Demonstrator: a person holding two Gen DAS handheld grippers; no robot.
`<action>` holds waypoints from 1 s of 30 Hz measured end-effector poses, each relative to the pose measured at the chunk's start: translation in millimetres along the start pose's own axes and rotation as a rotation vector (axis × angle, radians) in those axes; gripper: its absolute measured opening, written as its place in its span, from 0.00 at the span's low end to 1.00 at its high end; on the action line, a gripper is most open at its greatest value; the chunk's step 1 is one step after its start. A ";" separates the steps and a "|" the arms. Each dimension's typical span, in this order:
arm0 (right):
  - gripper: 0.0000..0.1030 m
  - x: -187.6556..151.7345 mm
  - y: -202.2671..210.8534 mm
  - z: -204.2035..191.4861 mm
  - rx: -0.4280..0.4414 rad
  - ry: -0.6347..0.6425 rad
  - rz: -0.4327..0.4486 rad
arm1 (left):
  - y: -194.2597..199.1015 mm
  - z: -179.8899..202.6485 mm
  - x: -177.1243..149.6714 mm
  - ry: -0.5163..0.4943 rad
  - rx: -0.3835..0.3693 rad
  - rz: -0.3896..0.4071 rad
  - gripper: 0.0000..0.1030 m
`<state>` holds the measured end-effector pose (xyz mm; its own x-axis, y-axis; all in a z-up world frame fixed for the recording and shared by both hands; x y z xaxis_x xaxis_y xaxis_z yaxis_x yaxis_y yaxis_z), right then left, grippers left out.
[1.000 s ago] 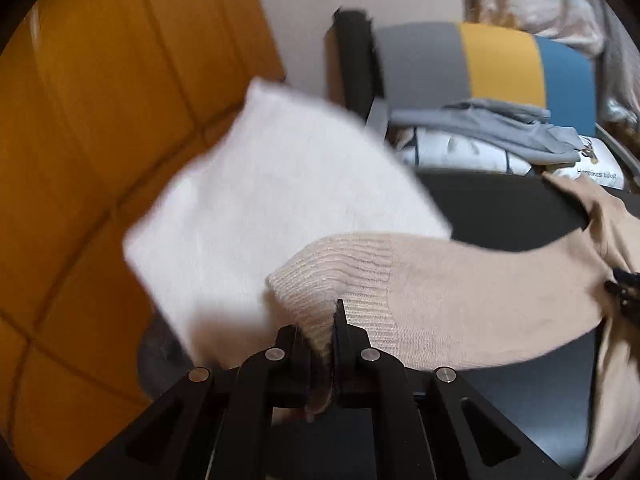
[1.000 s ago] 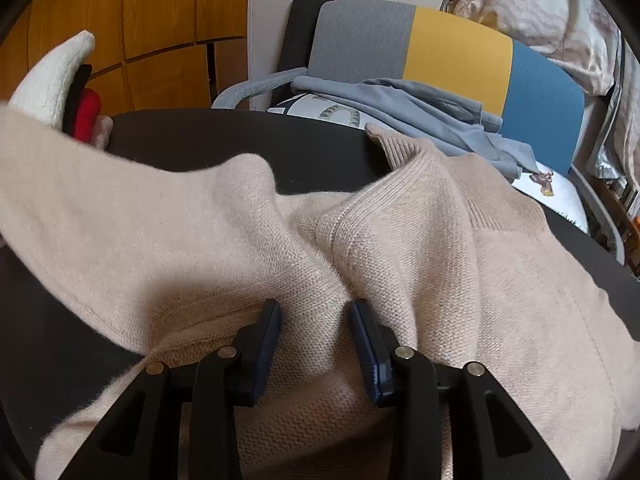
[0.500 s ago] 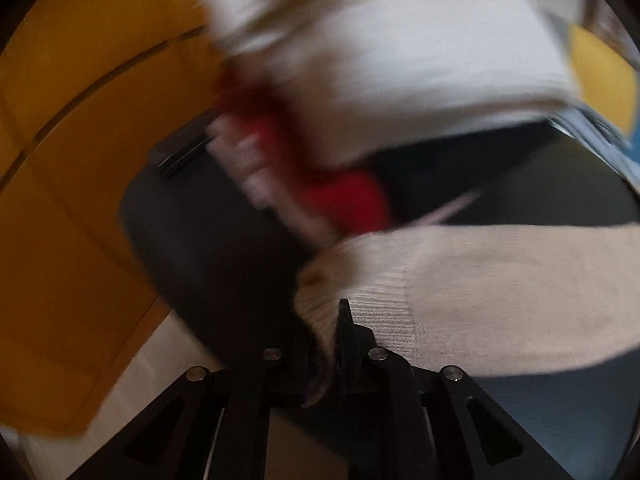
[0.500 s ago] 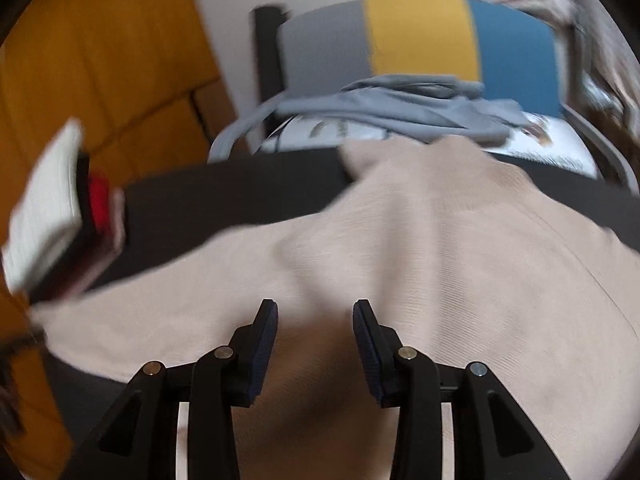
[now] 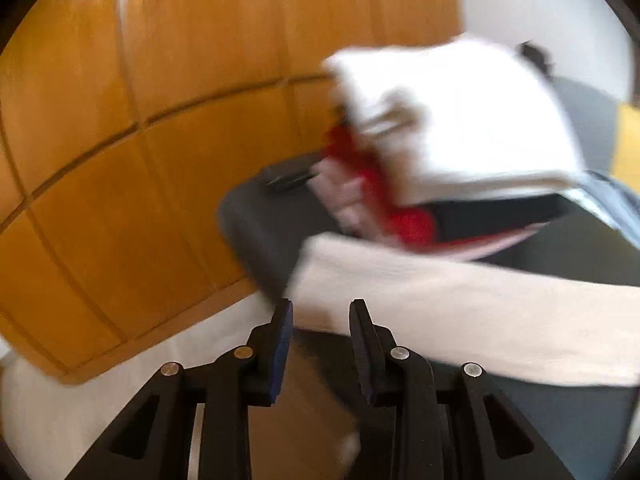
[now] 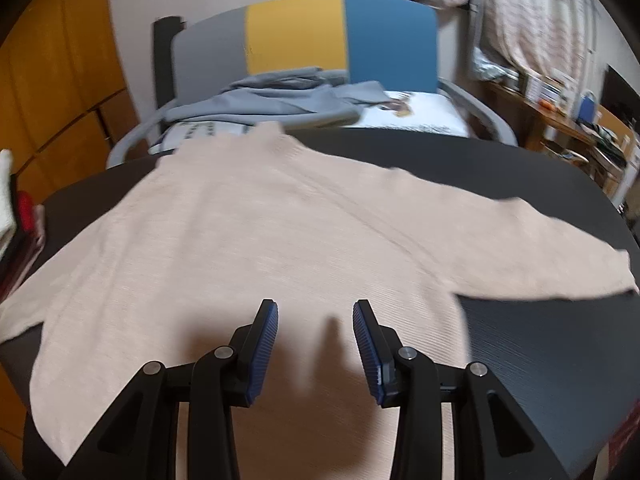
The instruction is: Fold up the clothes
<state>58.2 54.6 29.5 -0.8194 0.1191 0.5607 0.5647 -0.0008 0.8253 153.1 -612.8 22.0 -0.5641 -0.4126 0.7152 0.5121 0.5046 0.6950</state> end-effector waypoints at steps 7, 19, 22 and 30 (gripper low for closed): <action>0.39 -4.7 -2.8 14.8 0.016 0.013 -0.024 | 28.1 192.1 -17.1 -0.412 -0.349 -0.019 0.37; 0.42 -24.3 -32.6 40.2 -0.045 0.082 -0.086 | -8.9 313.0 -43.1 -0.736 -0.282 0.004 0.68; 0.42 -26.2 -32.0 59.8 -0.051 0.005 -0.079 | -26.6 302.7 -29.1 -0.696 -0.283 -0.023 0.82; 0.42 -21.6 -29.1 60.3 -0.061 -0.039 -0.107 | -20.2 300.0 -16.1 -0.734 -0.273 -0.038 0.77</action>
Point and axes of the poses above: each gripper's, at about its wrist camera, not at the fingertips, and y roughly against the way its jaws point, z to its right, x to its top, the point moved 5 cm from there along -y, roughly the way its jaws point, and after that the axes turned 6 degrees about -z, right-handed, at the moved point
